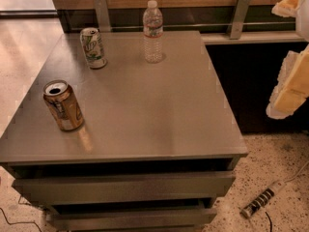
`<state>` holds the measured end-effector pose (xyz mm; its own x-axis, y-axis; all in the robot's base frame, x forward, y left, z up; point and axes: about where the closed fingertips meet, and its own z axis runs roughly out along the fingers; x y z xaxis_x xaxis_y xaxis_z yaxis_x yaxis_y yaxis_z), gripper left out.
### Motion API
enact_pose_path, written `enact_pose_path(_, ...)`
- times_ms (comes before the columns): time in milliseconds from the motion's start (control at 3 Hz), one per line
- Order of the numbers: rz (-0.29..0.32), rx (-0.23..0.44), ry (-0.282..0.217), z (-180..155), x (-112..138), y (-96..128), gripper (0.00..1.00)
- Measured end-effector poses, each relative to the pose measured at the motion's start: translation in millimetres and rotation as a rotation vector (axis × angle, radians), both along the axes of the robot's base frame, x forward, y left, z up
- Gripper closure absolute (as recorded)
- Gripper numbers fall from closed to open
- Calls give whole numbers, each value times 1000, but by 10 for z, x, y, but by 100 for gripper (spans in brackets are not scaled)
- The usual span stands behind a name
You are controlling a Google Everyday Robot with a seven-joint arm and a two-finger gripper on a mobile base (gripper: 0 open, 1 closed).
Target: Pick orange can
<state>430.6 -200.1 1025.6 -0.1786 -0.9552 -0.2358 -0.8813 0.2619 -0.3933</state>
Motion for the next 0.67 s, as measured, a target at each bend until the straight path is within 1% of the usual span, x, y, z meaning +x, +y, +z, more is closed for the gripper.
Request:
enact_pose_path(333, 6, 4, -9, 37, -20, 29, 0)
enact_pose_path(667, 23, 55, -3, 12, -44, 95, 0)
